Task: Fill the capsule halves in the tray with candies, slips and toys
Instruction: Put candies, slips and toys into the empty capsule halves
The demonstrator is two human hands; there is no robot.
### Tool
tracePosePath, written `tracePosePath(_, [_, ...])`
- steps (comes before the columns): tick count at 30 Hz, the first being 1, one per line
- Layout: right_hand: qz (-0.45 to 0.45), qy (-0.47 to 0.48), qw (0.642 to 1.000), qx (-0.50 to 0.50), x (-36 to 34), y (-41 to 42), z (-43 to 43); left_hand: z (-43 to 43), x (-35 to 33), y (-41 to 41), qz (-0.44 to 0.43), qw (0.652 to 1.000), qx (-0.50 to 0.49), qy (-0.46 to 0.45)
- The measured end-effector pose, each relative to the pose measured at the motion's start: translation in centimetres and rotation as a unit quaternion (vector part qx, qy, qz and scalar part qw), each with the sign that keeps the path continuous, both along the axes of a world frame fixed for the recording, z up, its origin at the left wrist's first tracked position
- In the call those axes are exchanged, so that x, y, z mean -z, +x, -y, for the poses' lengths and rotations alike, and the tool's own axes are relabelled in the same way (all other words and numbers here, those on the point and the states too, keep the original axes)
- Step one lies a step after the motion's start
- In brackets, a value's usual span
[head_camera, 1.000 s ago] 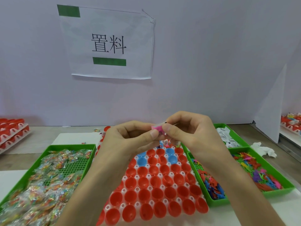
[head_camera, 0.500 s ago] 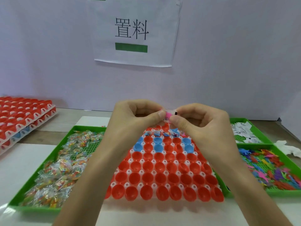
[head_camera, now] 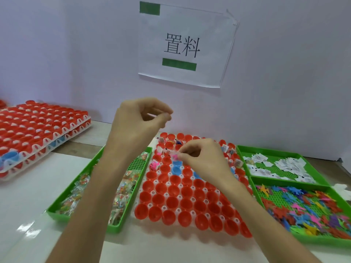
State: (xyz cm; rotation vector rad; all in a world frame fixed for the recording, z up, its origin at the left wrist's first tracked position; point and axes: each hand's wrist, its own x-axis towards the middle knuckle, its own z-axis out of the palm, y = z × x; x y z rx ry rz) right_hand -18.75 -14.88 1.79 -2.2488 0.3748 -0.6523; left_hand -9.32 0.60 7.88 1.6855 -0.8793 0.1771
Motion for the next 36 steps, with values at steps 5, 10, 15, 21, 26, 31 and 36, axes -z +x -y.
tracePosePath(5, [-0.082, -0.122, 0.989, -0.02, 1.5, 3.2, 0.1, -3.3, 4.4, 2.2, 0.018, 0.973, -0.035, 0.229])
tracePosePath(10, [-0.134, -0.179, 0.974, -0.029, 2.1, 4.7, -0.4, -7.2, 9.6, 5.0, 0.0, 0.924, -0.077, 0.375])
tracePosePath(15, [-0.177, -0.171, 0.969, -0.037, 2.5, 5.2, -0.9, -7.4, 11.6, 5.1, 0.015, 0.925, -0.081, 0.372])
tracePosePath(21, [-0.238, -0.174, 0.954, -0.049, 2.4, 5.8, -0.9, -7.5, 12.2, 4.9, 0.013, 0.94, -0.093, 0.329])
tracePosePath(26, [-0.253, -0.161, 0.953, -0.043, 2.2, 6.4, -1.3, -7.4, 12.4, 4.4, 0.024, 0.942, -0.109, 0.316])
tracePosePath(31, [-0.239, -0.124, 0.963, -0.024, 2.5, 6.4, -1.2, -7.5, 12.4, 4.3, 0.035, 0.943, -0.107, 0.313])
tracePosePath(36, [-0.215, -0.095, 0.972, -0.013, 3.2, 6.4, -0.9, -7.5, 12.5, 4.4, 0.036, 0.944, -0.101, 0.311])
